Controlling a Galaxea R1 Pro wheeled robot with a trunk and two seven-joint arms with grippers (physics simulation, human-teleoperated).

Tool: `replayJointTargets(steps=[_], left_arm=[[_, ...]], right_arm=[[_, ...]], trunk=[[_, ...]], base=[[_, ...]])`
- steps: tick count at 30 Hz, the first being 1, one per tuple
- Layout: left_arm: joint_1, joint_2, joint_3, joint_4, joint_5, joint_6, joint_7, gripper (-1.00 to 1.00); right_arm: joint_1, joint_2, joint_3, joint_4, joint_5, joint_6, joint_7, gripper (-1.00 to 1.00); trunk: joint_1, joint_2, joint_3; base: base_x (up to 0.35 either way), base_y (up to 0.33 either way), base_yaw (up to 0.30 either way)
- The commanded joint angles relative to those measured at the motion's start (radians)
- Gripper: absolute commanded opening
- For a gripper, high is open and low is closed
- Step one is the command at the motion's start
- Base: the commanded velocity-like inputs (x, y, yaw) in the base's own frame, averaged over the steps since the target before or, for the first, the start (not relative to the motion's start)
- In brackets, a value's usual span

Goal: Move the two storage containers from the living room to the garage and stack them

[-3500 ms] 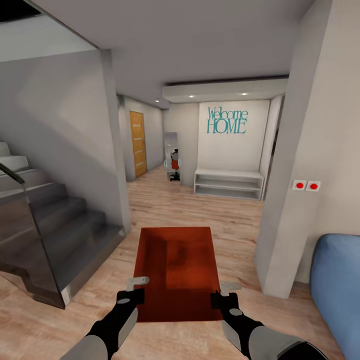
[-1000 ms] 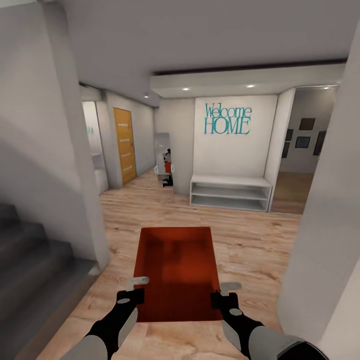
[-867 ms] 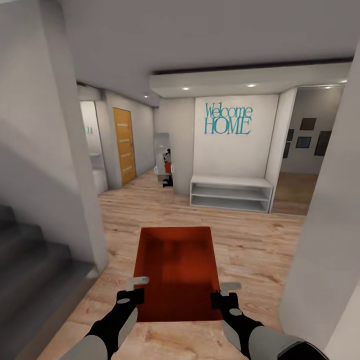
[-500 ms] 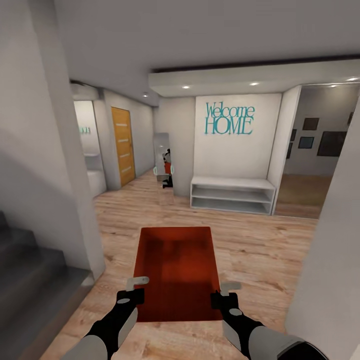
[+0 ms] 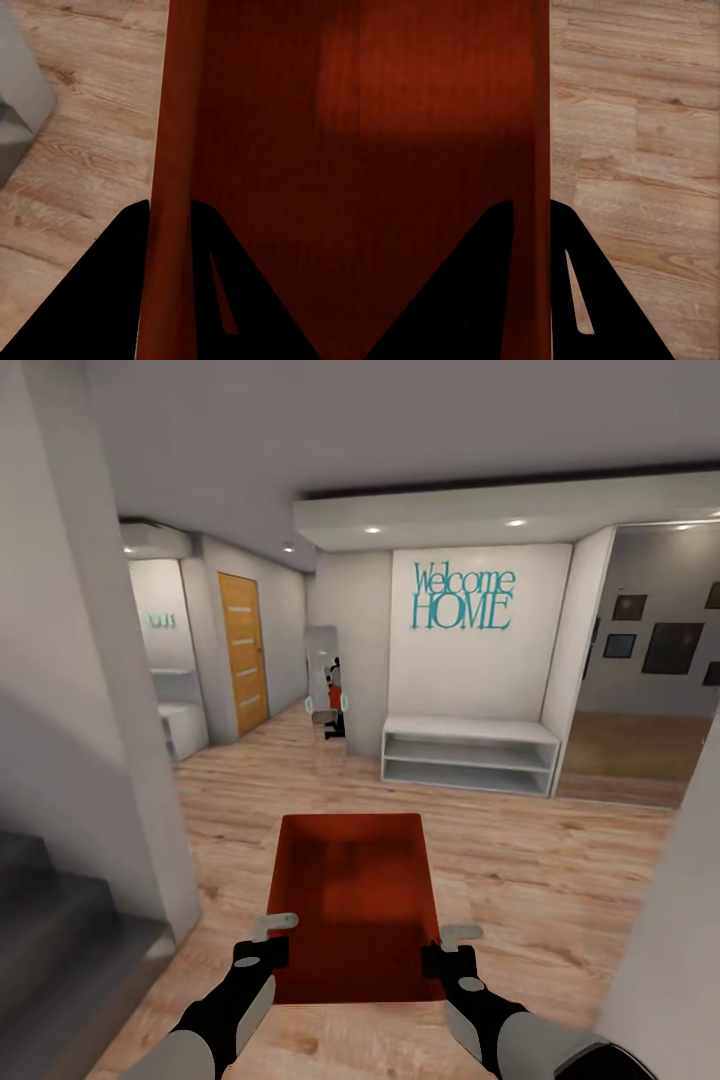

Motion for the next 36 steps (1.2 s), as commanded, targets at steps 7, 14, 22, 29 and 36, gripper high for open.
replayJointTargets(steps=[7, 14, 22, 29, 36], left_arm=[[-0.001, 0.046, 0.013, -0.005, 0.005, 0.007, 0.014, -1.0], [-0.001, 0.046, 0.013, -0.004, 0.005, 0.007, 0.014, -1.0], [-0.001, 0.046, 0.013, -0.004, 0.005, 0.007, 0.014, -1.0], [-0.001, 0.046, 0.013, -0.004, 0.005, 0.007, 0.014, -1.0], [-0.001, 0.046, 0.013, -0.004, 0.005, 0.007, 0.014, -1.0]], right_arm=[[0.0, 0.0, -0.02, -0.002, 0.01, 0.001, -0.001, -1.0], [0.0, 0.0, -0.02, -0.002, 0.01, 0.001, -0.001, -1.0], [0.0, 0.0, -0.02, -0.002, 0.01, 0.001, -0.001, -1.0], [0.0, -0.001, -0.02, -0.002, 0.01, 0.001, 0.003, -1.0], [0.0, -0.002, -0.02, -0.002, 0.01, 0.001, 0.004, -1.0]], trunk=[[0.001, -0.001, -0.002], [0.001, -0.001, -0.002], [0.001, -0.001, -0.002], [0.001, -0.001, -0.002], [0.001, -0.001, -0.002]], base=[[0.322, 0.0, 0.0], [0.322, 0.0, 0.0], [0.322, 0.0, 0.0], [0.322, 0.0, 0.0], [0.322, 0.0, 0.0]])
